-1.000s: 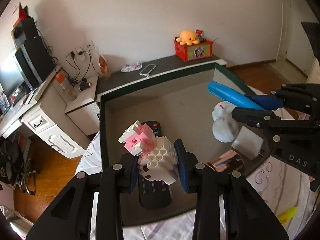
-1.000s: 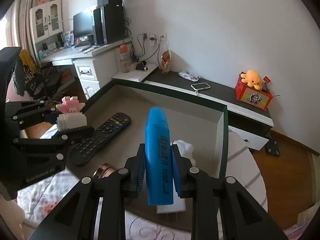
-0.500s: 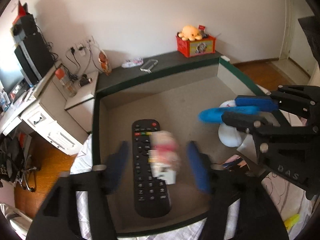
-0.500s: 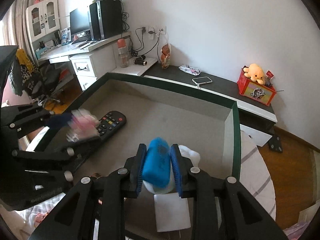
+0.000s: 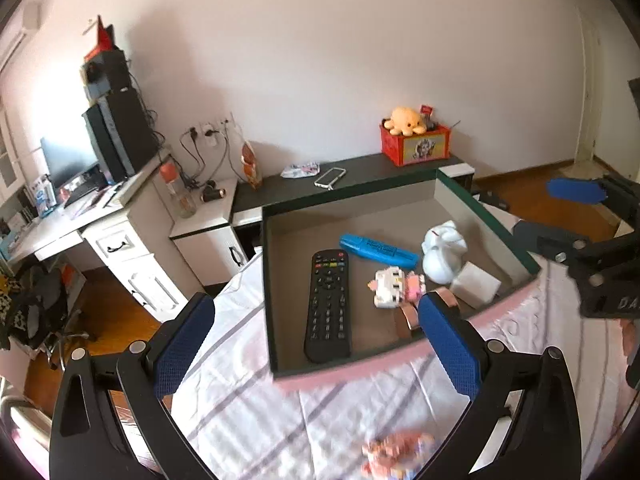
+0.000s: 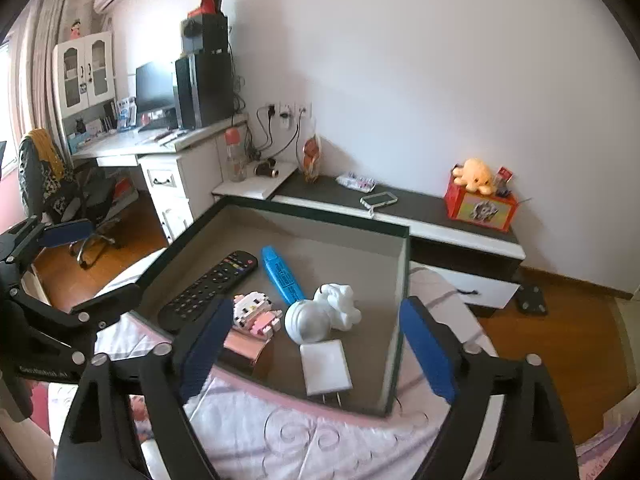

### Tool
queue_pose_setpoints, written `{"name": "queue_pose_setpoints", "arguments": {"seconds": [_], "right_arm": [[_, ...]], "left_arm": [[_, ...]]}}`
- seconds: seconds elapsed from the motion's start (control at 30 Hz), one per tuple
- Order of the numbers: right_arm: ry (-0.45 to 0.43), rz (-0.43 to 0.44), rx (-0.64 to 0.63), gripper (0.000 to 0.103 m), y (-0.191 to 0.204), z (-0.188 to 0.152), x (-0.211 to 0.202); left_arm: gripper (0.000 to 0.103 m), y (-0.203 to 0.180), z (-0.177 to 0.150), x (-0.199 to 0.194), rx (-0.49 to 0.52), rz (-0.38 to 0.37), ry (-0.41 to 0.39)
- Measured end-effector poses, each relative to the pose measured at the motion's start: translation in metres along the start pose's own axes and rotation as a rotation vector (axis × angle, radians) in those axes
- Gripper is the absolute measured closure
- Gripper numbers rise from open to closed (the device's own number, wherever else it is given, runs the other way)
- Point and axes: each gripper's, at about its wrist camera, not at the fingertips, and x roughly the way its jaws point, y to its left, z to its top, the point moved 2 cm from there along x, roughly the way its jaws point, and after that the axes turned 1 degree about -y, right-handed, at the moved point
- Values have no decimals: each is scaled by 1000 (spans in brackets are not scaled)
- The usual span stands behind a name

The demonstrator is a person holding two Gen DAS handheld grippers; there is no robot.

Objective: Organize rigid objects
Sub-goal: 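Withdraw both tools from the box back toward the remaining items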

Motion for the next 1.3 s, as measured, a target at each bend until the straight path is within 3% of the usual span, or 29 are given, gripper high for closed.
{"name": "queue_pose_setpoints", "arguments": {"seconds": [0.07,0.43,0.73,0.87,1.07,1.3], "right_arm": [[-28,-12,-1,0,2,-2,-20],[-161,-121,-2,0,3,-48,-130],[-211,-205,52,0,4,-88,-179],[-188,-216,61,0,3,-100,-177],[-87,-199,63,0,-5,-129,-145],[104,-32,-11,0,0,-163,-68]], "left_arm": [[0,2,-7,-21,-8,6,-23],[0,12,-66,-131,-96,43,-140],[0,11,-105,-170,-162,26,-140],[0,5,-113,-165,-157,16,-115],[0,-8,-126,-138,-138,-6,-38],[0,-30,-145,-86,-106,-41,98]]}}
